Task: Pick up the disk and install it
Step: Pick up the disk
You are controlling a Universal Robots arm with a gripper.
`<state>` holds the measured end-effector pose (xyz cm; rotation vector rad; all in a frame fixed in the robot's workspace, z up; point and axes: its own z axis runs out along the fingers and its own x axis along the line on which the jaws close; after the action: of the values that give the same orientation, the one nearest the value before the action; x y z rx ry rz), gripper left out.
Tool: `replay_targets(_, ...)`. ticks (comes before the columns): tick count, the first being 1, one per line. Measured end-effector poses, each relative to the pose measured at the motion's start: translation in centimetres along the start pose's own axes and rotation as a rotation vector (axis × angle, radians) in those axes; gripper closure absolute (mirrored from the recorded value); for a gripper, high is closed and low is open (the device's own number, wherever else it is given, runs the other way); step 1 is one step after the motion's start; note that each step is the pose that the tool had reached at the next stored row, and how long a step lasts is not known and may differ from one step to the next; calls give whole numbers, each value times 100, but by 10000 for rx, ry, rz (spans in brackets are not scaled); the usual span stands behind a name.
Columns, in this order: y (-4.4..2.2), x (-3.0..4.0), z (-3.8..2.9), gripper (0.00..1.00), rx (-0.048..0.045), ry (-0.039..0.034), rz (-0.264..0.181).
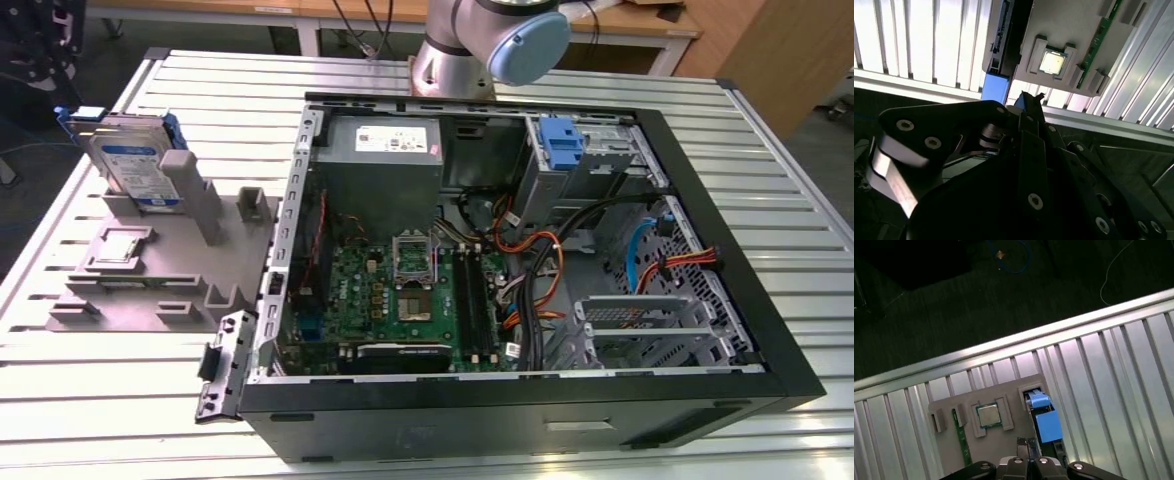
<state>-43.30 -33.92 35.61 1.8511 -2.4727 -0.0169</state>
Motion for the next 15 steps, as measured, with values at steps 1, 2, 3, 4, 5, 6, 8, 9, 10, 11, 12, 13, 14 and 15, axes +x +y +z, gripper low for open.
replay_targets(1, 0, 0, 0, 90, 6, 7, -173)
replay_targets(2, 0, 0, 0, 90, 12, 14, -356)
replay_targets(3, 0, 0, 0, 90, 18, 22, -529)
replay_targets(4, 0, 0, 0, 90, 24, 29, -706)
replay_targets(5, 0, 0, 0, 90, 31, 36, -882)
replay_targets(6, 0, 0, 0, 90, 37, 43, -1066)
replay_targets(8, 0, 0, 0, 90, 50, 58, -1418)
replay_targets(9, 0, 0, 0, 90, 57, 64, -1601)
replay_targets(10, 0, 0, 0, 90, 63, 72, -1791)
replay_targets(11, 0, 0, 0, 90, 70, 79, -1970)
replay_targets(12, 0, 0, 0, 90, 77, 86, -2146)
replay_targets(13, 0, 0, 0, 90, 83, 94, -2326)
replay_targets(14, 0, 0, 0, 90, 90, 100, -2503)
replay_targets(15, 0, 0, 0, 90, 96, 108, -2683)
